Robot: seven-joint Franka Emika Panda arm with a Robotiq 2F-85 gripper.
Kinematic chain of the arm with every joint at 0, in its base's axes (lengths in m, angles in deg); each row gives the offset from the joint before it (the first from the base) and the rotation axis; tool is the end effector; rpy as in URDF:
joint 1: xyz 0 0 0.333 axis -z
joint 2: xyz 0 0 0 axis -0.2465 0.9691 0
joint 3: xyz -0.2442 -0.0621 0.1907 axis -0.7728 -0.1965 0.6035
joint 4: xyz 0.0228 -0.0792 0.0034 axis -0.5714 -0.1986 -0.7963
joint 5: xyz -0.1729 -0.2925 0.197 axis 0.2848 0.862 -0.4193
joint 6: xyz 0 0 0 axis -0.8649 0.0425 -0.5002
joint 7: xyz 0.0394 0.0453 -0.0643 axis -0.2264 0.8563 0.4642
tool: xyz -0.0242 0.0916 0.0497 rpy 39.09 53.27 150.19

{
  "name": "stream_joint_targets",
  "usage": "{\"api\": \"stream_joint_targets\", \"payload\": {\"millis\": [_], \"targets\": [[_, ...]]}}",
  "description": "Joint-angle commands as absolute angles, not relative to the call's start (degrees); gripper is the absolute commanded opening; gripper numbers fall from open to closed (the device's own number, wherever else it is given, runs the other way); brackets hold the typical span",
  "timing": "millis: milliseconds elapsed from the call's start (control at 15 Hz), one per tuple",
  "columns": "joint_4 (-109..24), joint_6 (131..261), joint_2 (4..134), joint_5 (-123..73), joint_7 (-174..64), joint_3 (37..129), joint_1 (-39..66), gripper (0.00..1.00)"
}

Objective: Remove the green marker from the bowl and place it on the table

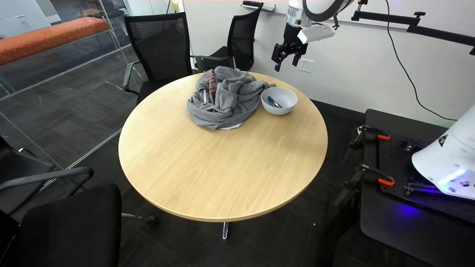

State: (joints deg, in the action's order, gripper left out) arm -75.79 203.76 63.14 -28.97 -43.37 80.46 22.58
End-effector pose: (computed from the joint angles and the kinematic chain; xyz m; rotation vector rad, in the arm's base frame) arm 0.5437 -0.1440 0.3139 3.0107 -0.8566 0.1748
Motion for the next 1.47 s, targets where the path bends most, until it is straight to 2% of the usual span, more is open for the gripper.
{"api": "stream_joint_targets", "payload": {"millis": [0,333,1400], "targets": [[-75.4,204.2,66.3,-30.5,-43.1,79.1,22.4,1.00],[-74.9,203.5,71.0,-31.2,-44.9,78.0,23.1,1.00],[-73.2,207.1,74.8,-27.4,-41.8,76.1,21.0,1.00]]}}
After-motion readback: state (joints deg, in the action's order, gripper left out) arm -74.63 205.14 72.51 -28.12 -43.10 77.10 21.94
